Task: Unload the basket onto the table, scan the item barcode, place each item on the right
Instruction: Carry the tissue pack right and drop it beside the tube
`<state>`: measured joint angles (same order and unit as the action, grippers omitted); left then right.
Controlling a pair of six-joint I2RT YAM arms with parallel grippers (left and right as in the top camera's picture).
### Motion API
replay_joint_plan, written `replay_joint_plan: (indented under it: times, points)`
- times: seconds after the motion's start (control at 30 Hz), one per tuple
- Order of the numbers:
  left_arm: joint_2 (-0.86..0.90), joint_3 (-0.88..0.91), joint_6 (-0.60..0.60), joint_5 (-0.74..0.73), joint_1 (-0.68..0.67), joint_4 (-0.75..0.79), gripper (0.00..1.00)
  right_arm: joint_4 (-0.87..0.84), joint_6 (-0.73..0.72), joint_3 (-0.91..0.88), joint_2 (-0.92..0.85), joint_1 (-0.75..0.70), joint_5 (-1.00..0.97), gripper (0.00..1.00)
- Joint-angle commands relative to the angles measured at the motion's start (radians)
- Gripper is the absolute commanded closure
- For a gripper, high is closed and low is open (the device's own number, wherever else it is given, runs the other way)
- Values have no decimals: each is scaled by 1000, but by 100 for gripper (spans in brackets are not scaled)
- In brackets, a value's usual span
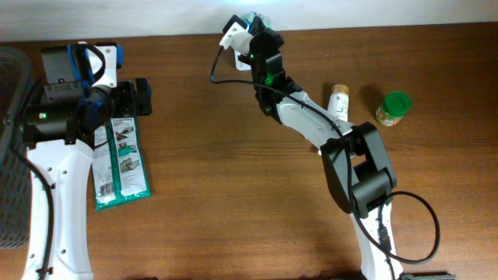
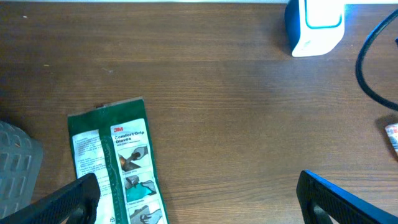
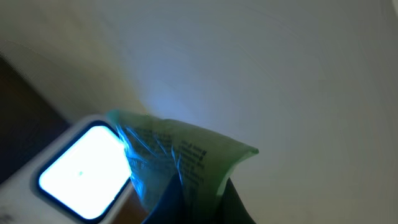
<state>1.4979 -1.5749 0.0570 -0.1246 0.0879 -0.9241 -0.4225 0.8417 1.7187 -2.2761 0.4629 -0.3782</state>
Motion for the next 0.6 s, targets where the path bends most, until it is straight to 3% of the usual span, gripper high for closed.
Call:
replay_joint_plan:
  times: [0.0, 0.37, 0.57]
  points:
    - [2, -13, 9, -10, 0, 2, 1, 105, -212, 14, 169, 9, 90, 96]
    - [2, -13, 9, -10, -1, 2, 1, 758, -916, 14, 465, -47, 425, 96]
    - [2, -13, 9, -10, -1, 2, 1, 1143, -1078, 14, 462, -138, 476, 96]
